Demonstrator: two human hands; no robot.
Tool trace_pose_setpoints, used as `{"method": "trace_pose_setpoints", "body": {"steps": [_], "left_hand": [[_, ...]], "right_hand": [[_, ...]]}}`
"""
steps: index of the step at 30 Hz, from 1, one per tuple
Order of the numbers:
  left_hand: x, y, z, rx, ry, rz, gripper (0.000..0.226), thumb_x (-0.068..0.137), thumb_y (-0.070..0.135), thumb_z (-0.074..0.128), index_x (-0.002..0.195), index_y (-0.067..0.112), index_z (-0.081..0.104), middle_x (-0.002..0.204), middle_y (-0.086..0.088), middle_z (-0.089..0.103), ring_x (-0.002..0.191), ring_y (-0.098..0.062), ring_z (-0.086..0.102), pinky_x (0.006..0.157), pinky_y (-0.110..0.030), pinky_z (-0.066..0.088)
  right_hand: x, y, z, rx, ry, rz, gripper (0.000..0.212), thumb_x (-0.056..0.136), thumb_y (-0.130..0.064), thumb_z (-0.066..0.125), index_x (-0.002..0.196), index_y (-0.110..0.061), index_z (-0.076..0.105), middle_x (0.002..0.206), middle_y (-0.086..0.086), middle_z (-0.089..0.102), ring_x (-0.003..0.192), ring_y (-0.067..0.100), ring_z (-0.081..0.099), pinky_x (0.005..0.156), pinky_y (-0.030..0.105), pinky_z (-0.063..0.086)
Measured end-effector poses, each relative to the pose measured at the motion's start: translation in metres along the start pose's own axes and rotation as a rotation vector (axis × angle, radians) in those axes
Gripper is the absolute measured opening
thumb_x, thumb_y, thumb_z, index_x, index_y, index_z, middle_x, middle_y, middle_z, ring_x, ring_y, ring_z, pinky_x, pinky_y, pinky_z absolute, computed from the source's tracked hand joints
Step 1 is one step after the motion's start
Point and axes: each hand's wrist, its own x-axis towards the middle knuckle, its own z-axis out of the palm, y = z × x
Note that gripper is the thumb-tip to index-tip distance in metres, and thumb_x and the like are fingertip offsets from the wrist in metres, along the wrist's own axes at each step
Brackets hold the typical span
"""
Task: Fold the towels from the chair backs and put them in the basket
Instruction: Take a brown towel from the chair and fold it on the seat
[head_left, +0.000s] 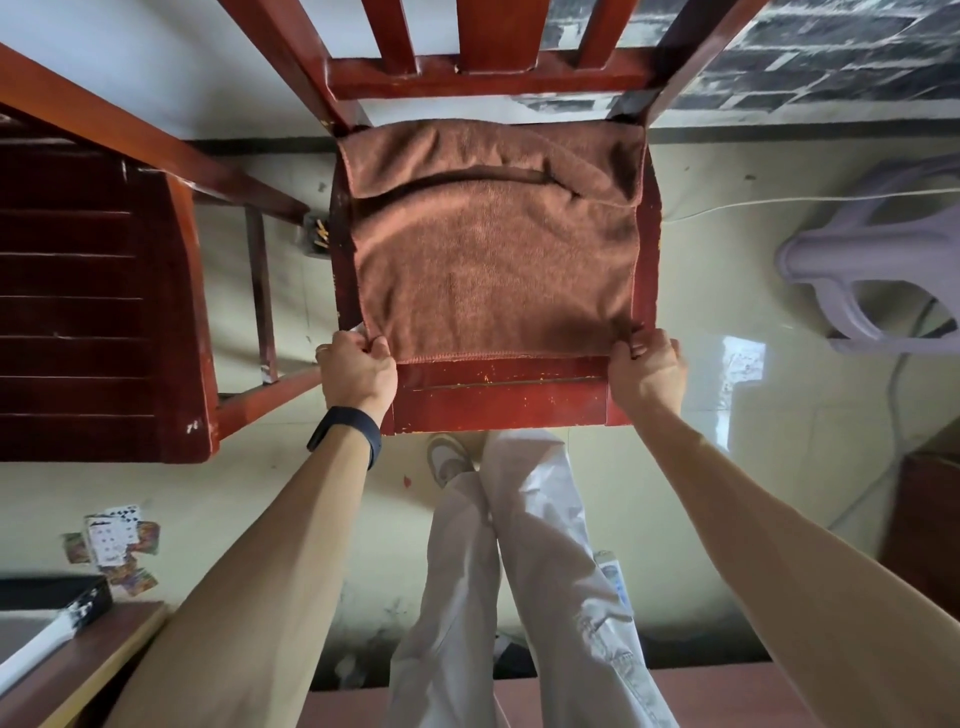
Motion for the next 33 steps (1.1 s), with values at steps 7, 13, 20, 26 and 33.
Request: {"method": "trace_pose_setpoints", "body": {"steps": [7,13,20,26,33], "left_hand": [[-0.013,-0.002,-0.014,-0.276,-0.074,-0.072,0.021,0.098,0.029,0.054,0.106,0.009,0.050,0.098,-0.011,0.069,0.084,-0.032,0.070,0.080,-0.043,0.057],[-0.023,-0.001,-0.055,-0.669,-0.112,-0.179,0.023,0.089,0.019,0.073,0.102,0.011,0.055,0.086,-0.008,0.067,0.062,-0.015,0.064,0.059,-0.022,0.055],[-0.050,0.013,-0.135,-0.882,-0.282,-0.211,0.025,0.084,0.009,0.076,0.084,0.018,0.053,0.075,-0.003,0.064,0.054,-0.013,0.058,0.059,-0.023,0.056],[-0.104,0.031,-0.224,-0.718,-0.273,-0.074,0.020,0.080,0.018,0.082,0.092,0.018,0.066,0.076,-0.007,0.067,0.038,-0.007,0.045,0.046,-0.022,0.045],[-0.167,0.040,-0.309,-0.691,-0.375,0.034,0.016,0.083,0.024,0.079,0.098,0.021,0.073,0.086,-0.011,0.072,0.041,-0.009,0.043,0.053,-0.026,0.048]], "right_hand": [[-0.004,-0.008,-0.004,0.172,-0.032,0.034,0.010,0.091,-0.019,0.053,0.099,-0.018,0.046,0.080,-0.004,0.056,0.081,0.029,0.055,0.072,0.031,0.039],[-0.009,-0.014,-0.037,0.546,-0.058,0.241,0.016,0.084,-0.018,0.074,0.088,-0.024,0.059,0.083,0.006,0.073,0.062,0.018,0.068,0.059,0.030,0.056],[-0.049,-0.033,-0.108,0.987,-0.219,0.346,0.024,0.089,-0.005,0.072,0.078,-0.015,0.054,0.062,0.002,0.056,0.050,0.011,0.055,0.051,0.021,0.048],[-0.124,-0.065,-0.180,0.912,-0.236,0.361,0.017,0.093,-0.001,0.053,0.086,-0.016,0.056,0.070,0.005,0.051,0.055,0.013,0.050,0.050,0.023,0.049],[-0.206,-0.071,-0.249,0.888,-0.216,0.201,0.013,0.096,-0.003,0.057,0.096,-0.015,0.062,0.066,0.004,0.047,0.054,0.010,0.045,0.055,0.022,0.054]]}}
